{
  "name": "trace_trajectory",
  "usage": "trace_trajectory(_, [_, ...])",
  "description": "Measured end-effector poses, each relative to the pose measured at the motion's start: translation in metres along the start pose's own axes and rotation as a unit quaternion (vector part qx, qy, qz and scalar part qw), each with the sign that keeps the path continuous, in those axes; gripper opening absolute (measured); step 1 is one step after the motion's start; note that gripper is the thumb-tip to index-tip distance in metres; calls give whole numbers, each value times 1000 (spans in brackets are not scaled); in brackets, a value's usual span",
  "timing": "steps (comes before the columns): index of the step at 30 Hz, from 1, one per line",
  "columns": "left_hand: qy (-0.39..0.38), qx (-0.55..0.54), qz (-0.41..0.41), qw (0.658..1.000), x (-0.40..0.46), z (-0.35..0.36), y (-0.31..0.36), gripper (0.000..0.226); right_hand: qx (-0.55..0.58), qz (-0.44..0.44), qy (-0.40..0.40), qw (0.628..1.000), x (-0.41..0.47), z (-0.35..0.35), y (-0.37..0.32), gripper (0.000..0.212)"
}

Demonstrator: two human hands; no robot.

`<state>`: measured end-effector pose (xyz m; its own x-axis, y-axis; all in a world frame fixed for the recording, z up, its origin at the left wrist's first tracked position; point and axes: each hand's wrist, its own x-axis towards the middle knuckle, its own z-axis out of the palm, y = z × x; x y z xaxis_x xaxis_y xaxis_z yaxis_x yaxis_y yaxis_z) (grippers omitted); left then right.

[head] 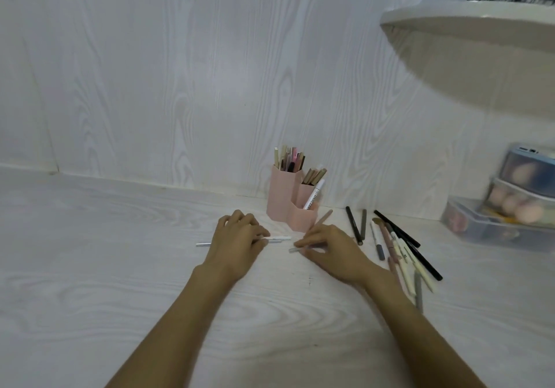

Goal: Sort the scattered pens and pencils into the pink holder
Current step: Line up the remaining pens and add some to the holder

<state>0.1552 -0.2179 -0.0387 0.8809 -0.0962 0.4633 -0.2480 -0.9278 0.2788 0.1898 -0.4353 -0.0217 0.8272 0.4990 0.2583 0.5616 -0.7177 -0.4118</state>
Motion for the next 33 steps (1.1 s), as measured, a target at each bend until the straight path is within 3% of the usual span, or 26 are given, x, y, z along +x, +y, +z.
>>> trace_trajectory(2, [14,-12,-9,1000,0,-6,4,21,-15,-19,57,998,-2,8,-2,19])
trace_trajectory(6, [-11,-5,-32,999,3,-13,16,25,-56,-51,86,993,-6,14,-4,20])
trace_trajectory(11, [-161,136,6,977,35,-25,26,32,-40,-53,116,991,-7,14,-2,15])
trace_trajectory(17, [-277,118,-56,952,65,-28,35,20,-15,-49,128,990,-11,13,-2,12])
trace_trajectory(19, [-273,101,-53,955,67,-32,37,19,-16,-49,132,990,-12,13,-1,12])
trace_trajectory(21, [-191,59,-56,978,65,-44,38,16,-17,-51,136,989,-11,13,-2,11])
trace_trajectory(23, [1,-23,-69,997,61,-63,46,11,-13,-54,138,989,-11,12,-1,11])
trace_trajectory(25, [238,-159,-68,956,58,-85,61,7,-9,-57,139,989,-11,12,-1,11])
trace_trajectory(27, [386,-269,-50,881,60,-100,71,13,-6,-53,138,989,-12,12,-2,11])
trace_trajectory(29, [422,-275,-52,862,65,-103,77,30,-3,-47,136,990,-12,12,-2,12])
trace_trajectory(33, [370,-127,-72,918,72,-80,70,34,-3,-44,138,989,-12,13,-2,12])
